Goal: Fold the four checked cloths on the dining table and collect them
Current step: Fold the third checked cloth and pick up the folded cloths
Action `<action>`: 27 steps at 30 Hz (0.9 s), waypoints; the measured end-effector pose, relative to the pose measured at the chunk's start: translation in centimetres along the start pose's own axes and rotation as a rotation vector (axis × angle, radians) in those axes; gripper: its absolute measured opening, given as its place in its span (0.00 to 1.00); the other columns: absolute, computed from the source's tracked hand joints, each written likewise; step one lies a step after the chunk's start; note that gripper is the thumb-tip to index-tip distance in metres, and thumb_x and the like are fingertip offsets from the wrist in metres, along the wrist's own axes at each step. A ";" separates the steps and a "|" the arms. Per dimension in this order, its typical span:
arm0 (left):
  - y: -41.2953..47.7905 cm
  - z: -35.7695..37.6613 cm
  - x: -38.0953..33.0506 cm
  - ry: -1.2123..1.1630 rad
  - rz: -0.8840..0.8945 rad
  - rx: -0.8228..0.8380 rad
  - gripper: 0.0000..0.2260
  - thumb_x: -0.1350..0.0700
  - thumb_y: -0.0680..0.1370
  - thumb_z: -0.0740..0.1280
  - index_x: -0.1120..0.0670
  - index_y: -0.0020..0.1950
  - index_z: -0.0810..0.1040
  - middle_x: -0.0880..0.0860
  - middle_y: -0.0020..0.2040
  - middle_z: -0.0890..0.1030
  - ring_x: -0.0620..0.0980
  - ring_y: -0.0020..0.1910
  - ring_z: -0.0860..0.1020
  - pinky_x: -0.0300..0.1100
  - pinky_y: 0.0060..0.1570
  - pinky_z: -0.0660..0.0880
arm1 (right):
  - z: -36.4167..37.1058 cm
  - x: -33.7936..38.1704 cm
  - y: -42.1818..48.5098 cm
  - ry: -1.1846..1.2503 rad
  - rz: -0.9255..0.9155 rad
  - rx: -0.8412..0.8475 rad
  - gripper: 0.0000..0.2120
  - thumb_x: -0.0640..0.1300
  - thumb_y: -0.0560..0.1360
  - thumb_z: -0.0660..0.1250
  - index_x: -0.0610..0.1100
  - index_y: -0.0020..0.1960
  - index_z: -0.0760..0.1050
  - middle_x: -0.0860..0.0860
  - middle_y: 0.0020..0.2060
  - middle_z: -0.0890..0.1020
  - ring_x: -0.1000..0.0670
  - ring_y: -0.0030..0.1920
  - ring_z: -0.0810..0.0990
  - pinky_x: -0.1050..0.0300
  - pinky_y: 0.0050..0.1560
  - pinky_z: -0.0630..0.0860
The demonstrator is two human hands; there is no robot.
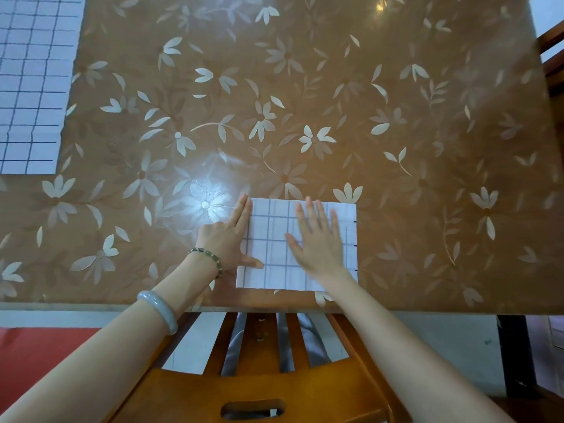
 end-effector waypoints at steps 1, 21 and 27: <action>0.0 0.1 0.0 -0.007 0.007 0.008 0.62 0.22 0.60 0.63 0.52 0.75 0.29 0.46 0.72 0.27 0.49 0.48 0.78 0.39 0.33 0.70 | -0.2 -2.1 -0.6 -0.009 0.048 -0.012 0.33 0.64 0.78 0.38 0.47 0.77 0.44 0.47 0.77 0.48 0.47 0.77 0.43 0.44 0.75 0.40; 2.0 2.0 -6.2 -0.048 0.163 -0.380 0.28 0.47 0.81 0.43 0.60 0.77 0.54 0.57 0.78 0.54 0.54 0.77 0.50 0.54 0.74 0.47 | -2.5 2.6 -1.0 0.134 -0.122 -0.092 0.28 0.48 0.79 0.46 0.43 0.78 0.51 0.43 0.77 0.51 0.45 0.77 0.47 0.43 0.75 0.44; 2.4 2.7 -5.6 -0.087 0.131 -0.386 0.28 0.46 0.80 0.45 0.58 0.77 0.54 0.56 0.77 0.56 0.51 0.77 0.51 0.55 0.74 0.49 | -0.5 0.4 -0.7 0.054 -0.057 -0.065 0.28 0.55 0.81 0.45 0.43 0.77 0.53 0.45 0.76 0.54 0.47 0.77 0.50 0.44 0.75 0.45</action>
Point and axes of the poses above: each hand's wrist, its own y-axis towards the middle knuckle, its own z-axis out of the palm, x = y × z, the point moved 8 cm from there along y, towards the middle knuckle
